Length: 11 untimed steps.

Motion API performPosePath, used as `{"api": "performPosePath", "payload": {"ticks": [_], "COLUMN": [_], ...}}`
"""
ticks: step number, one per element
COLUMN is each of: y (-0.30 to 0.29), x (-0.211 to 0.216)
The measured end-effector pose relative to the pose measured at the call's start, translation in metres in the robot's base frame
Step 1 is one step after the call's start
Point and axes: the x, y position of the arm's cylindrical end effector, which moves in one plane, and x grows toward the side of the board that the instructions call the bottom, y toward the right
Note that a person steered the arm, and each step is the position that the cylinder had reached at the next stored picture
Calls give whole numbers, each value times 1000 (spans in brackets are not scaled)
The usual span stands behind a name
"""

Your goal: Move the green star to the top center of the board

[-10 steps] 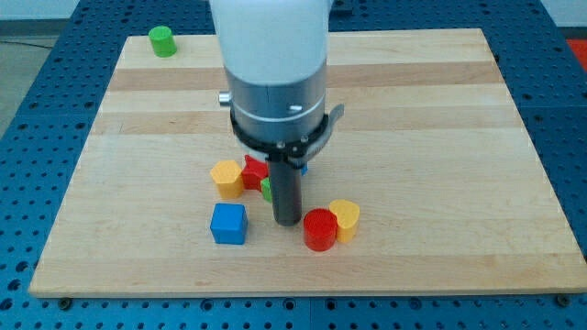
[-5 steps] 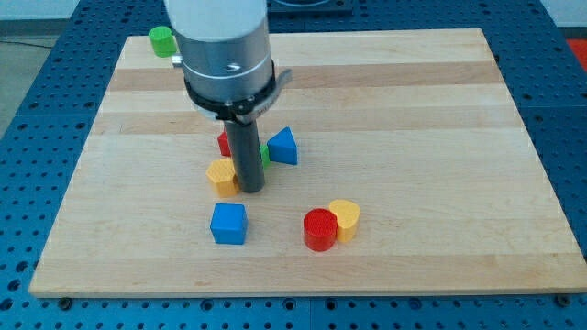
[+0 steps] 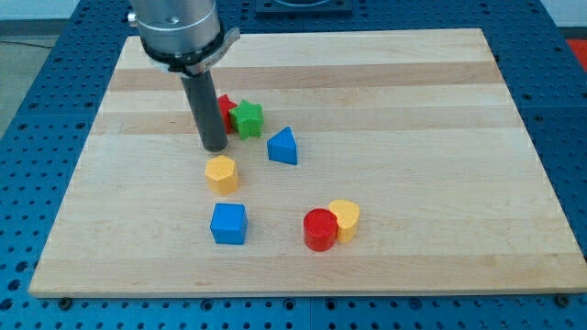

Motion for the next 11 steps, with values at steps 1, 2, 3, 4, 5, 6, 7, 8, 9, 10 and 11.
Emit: {"api": "performPosePath", "payload": {"ticks": [1, 2, 3, 4, 5, 6, 7, 8, 9, 10, 11], "y": [46, 69, 87, 116, 118, 116, 107, 100, 99, 99, 99], "x": [-30, -55, -60, -55, -67, -86, -100, -112, -124, -130, -135]}}
